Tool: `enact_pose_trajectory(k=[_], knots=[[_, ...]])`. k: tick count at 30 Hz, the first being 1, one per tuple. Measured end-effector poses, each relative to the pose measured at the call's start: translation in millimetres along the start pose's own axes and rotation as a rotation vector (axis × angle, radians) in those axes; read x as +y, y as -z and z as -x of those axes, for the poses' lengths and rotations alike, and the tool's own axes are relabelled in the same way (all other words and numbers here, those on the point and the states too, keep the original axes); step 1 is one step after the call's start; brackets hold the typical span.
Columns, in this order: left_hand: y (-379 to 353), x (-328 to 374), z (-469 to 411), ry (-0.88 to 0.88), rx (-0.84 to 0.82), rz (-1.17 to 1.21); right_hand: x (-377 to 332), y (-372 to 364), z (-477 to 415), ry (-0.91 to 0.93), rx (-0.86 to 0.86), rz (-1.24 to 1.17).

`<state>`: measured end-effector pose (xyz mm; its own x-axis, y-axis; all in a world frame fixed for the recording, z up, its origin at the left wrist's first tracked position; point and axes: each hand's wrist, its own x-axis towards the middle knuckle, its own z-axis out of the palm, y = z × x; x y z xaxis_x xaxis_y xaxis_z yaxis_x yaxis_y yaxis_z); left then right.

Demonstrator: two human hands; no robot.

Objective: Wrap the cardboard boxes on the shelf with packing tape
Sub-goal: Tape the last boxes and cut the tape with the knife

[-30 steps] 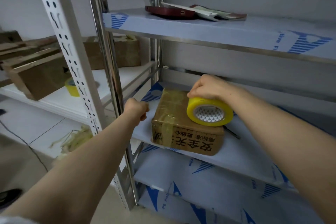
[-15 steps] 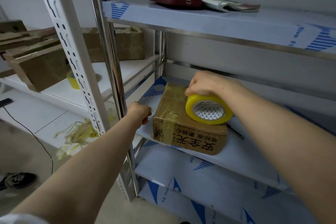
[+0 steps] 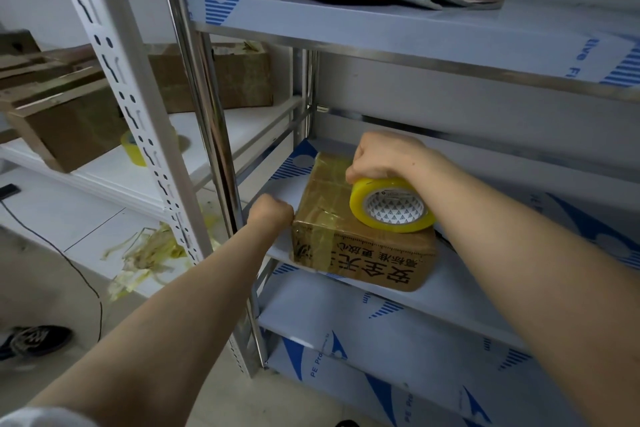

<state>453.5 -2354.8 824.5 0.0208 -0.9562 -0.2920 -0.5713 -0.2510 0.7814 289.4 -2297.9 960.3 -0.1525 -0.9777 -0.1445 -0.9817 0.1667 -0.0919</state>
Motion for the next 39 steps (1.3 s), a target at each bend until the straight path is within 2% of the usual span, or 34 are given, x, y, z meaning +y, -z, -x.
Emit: enact_pose_trajectory(k=[2, 4, 7, 10, 14, 19, 22, 26, 33, 37, 39], knots=[[1, 10, 2, -0.175, 0.126, -0.018, 0, 0, -1, -0.006, 0.002, 0.007], [-5, 25, 10, -0.246, 0.089, -0.056, 0, -1, -2, -0.011, 0.000, 0.007], [-29, 30, 22, -0.264, 0.028, -0.263, -1, 0, -1, -0.005, -0.025, -0.038], [-37, 20, 24, -0.265, 0.080, -0.232, 18, 9, 7, 0.018, -0.036, -0.238], [-33, 24, 15, -0.221, 0.037, -0.161, 59, 12, 21, 0.027, -0.046, -0.477], [-27, 33, -1, -0.297, -0.030, -0.164, 83, -13, 25, -0.024, 0.006, -1.004], [-23, 37, -10, -0.286, -0.077, -0.099, 86, -27, 26, -0.047, 0.004, -1.153], [-28, 33, -17, -0.182, -0.003, -0.046, 86, -43, 26, -0.021, 0.025, -1.357], [-24, 36, -18, -0.193, -0.017, -0.052, 87, -13, 31, -0.071, 0.147, -1.186], [-26, 36, -19, -0.181, -0.034, -0.020, 116, 4, 48, -0.121, 0.106, -0.724], [-26, 36, -18, -0.192, -0.039, -0.025, 122, 2, 56, -0.148, 0.054, -0.613]])
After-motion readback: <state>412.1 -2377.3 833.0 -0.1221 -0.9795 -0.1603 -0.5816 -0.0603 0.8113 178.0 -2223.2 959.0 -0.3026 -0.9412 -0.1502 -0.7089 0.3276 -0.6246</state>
